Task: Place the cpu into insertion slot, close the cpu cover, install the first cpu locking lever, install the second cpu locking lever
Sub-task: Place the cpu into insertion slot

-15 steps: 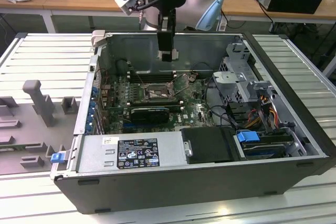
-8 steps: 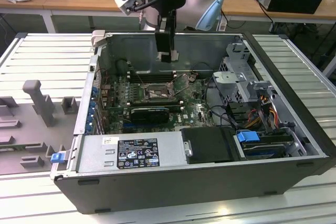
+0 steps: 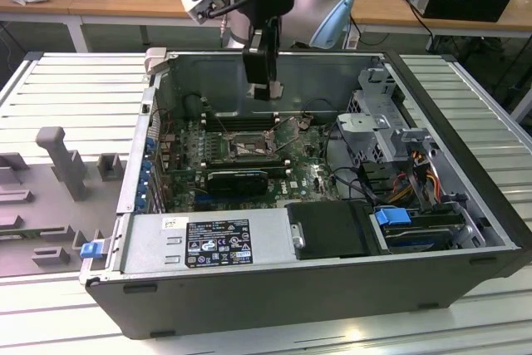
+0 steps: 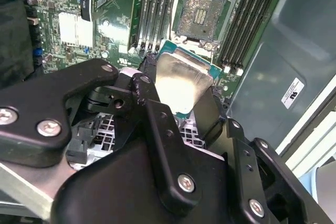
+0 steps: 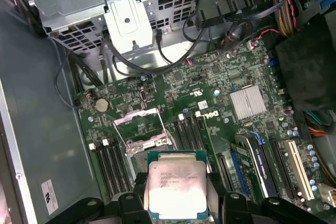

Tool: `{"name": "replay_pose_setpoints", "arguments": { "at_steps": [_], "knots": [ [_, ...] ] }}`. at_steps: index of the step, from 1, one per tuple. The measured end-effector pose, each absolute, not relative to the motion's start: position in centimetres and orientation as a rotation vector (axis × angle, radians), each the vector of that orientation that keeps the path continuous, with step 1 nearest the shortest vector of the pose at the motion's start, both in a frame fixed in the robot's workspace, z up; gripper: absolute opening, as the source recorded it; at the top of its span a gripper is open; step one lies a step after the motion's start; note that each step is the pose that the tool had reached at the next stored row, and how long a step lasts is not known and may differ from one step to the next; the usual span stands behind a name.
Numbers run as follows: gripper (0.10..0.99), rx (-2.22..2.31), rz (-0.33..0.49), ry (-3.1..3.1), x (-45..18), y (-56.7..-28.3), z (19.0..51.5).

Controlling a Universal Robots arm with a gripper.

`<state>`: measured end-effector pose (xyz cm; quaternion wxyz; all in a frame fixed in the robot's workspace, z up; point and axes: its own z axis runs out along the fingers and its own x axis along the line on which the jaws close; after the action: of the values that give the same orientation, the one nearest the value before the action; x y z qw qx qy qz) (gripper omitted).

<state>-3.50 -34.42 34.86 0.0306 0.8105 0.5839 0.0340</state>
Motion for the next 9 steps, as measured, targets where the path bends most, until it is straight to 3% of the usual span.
{"name": "replay_pose_setpoints", "arguments": {
  "at_steps": [9],
  "knots": [
    [0.529, 2.451, 0.103, 1.867, -3.6, -34.4, 33.3]
  ]
}}
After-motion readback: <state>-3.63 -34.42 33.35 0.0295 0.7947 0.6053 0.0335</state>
